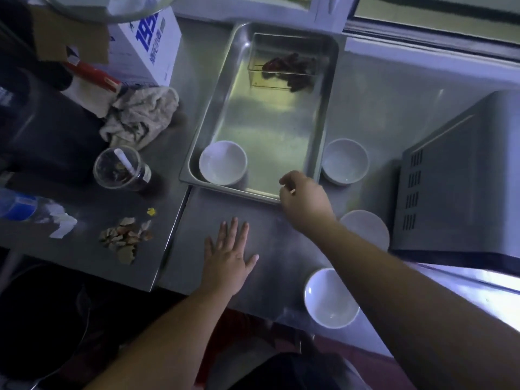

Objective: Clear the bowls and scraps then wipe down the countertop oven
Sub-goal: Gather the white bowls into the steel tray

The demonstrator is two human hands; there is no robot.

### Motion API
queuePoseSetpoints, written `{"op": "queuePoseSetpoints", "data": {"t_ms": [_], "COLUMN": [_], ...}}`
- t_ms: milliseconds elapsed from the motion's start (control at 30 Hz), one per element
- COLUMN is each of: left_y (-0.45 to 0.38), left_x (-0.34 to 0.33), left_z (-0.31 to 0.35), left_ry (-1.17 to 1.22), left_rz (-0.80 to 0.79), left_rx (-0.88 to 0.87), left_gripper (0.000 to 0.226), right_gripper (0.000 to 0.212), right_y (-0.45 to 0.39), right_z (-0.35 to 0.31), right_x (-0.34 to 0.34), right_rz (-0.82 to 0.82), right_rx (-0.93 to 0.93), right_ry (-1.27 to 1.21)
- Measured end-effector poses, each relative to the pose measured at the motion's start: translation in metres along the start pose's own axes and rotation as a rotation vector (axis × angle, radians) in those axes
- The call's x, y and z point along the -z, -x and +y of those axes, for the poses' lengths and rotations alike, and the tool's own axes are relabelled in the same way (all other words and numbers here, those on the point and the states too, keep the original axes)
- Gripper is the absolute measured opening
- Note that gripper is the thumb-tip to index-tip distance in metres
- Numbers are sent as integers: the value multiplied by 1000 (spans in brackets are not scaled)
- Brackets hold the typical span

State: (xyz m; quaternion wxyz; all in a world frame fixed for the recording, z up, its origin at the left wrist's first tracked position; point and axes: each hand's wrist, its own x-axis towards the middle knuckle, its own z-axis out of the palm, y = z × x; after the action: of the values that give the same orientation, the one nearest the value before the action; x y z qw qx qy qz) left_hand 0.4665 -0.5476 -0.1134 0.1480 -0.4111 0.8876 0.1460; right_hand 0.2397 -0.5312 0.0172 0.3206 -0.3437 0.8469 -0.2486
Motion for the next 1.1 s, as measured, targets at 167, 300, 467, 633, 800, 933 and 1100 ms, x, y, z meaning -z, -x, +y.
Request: {"op": "queuePoseSetpoints", "data": {"t_ms": [167,300,467,633,800,933,1100], "left_y": [5,9,11,12,12,12,12], "left_x": [-2,-8,-17,-19,-19,-19,-16], "left_z": [25,42,46,46,45,44,43], "left_ry": [-47,-56,-29,-13,-15,-5,-8], "left_rz": [70,27,9,19,33,30,20], "left_rx": [-160,-156,-141,-142,-148,-146,-151], "left_gripper": [75,71,70,73,74,73,70], "right_gripper": [19,18,22,29,32,32,25], "right_y": [61,109,150,165,166,166,155], "right_z": [58,111,167,179,184,178,149], "right_x": [16,22,20,9,2,3,13], "right_rz": [44,65,21,-98,-108,-97,-86], "right_rx": [-140,-267,-398,-433,-463,-438,-390], "right_ry": [19,16,47,-10,-45,-41,-59]}}
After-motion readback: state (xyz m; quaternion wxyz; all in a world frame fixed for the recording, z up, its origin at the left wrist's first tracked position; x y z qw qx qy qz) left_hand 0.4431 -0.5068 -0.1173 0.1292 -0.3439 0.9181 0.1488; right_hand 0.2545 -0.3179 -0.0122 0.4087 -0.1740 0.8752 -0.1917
